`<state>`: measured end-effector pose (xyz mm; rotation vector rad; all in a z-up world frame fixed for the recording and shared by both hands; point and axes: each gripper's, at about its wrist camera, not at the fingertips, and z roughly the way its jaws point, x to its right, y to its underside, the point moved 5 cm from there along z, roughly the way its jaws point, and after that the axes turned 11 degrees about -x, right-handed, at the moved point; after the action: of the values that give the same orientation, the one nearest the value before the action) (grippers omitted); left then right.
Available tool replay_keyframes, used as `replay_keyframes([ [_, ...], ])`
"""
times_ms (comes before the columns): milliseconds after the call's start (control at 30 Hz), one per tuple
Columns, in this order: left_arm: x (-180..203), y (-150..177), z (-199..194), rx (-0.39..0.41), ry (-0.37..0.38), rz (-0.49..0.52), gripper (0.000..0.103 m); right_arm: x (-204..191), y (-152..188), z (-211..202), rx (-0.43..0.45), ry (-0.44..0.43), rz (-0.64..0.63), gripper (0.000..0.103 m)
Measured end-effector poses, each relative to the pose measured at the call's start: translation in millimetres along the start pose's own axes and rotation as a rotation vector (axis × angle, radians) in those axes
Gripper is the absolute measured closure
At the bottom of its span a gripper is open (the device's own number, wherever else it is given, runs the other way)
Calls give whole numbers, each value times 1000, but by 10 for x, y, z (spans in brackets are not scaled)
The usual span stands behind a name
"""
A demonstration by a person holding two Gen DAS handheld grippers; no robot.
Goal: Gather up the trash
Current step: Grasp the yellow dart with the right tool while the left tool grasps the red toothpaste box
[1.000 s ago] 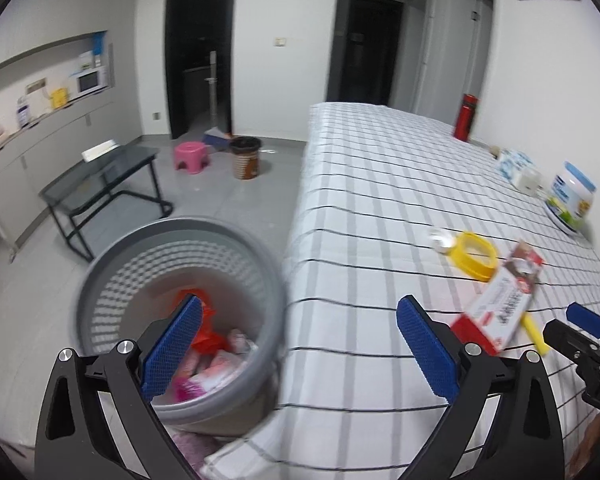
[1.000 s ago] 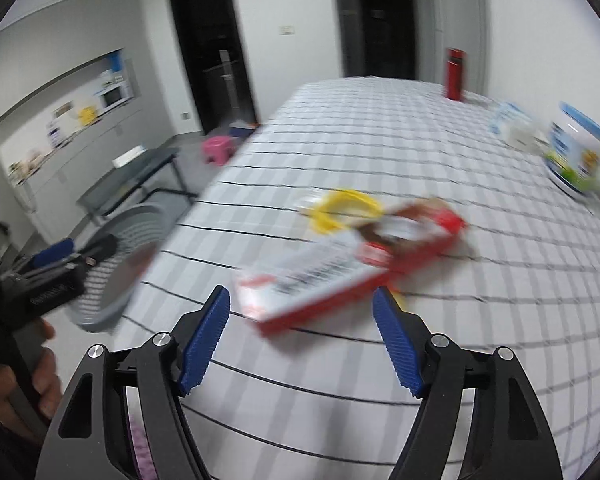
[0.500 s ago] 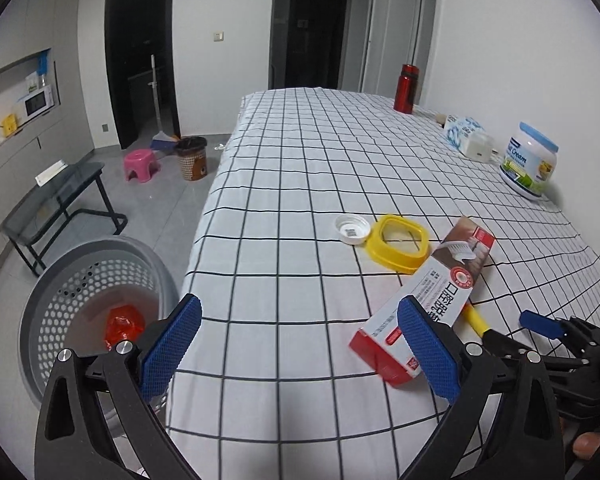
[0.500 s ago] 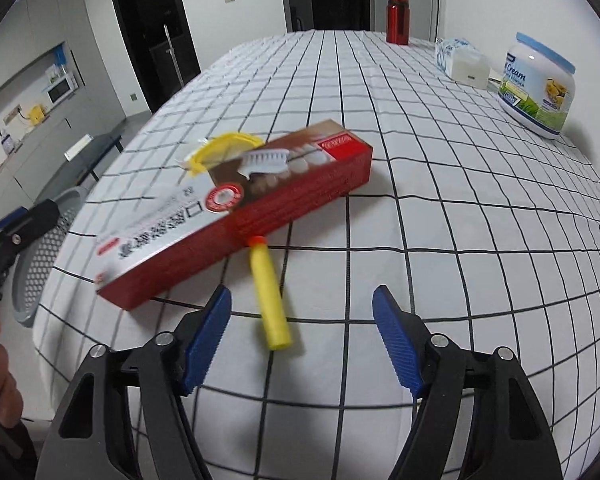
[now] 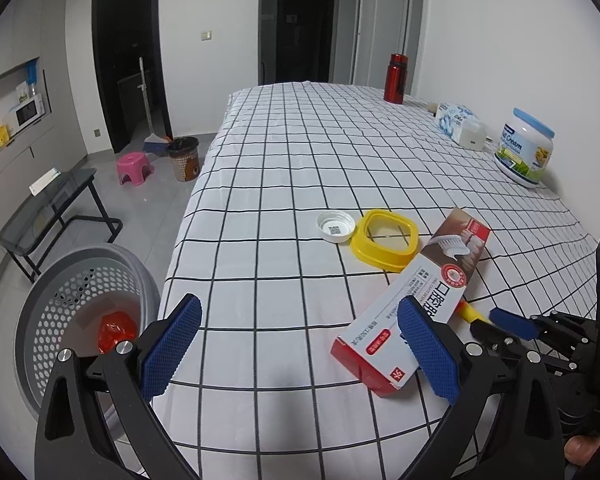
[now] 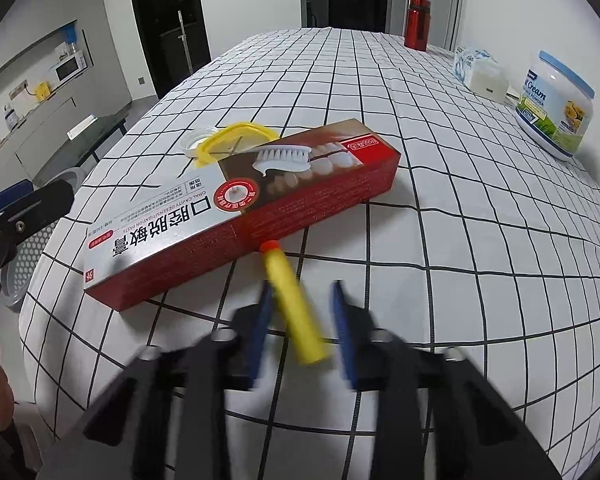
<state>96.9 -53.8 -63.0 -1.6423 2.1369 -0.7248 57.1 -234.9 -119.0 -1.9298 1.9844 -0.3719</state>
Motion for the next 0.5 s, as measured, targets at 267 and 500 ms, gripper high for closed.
replay_keyframes([
  [267, 210, -18, 63, -6, 34, 48, 6, 280, 93, -101, 17, -87, 93, 91],
  [500, 408, -38, 164, -25, 72, 90, 6, 594, 174, -264, 64, -131, 169, 91],
])
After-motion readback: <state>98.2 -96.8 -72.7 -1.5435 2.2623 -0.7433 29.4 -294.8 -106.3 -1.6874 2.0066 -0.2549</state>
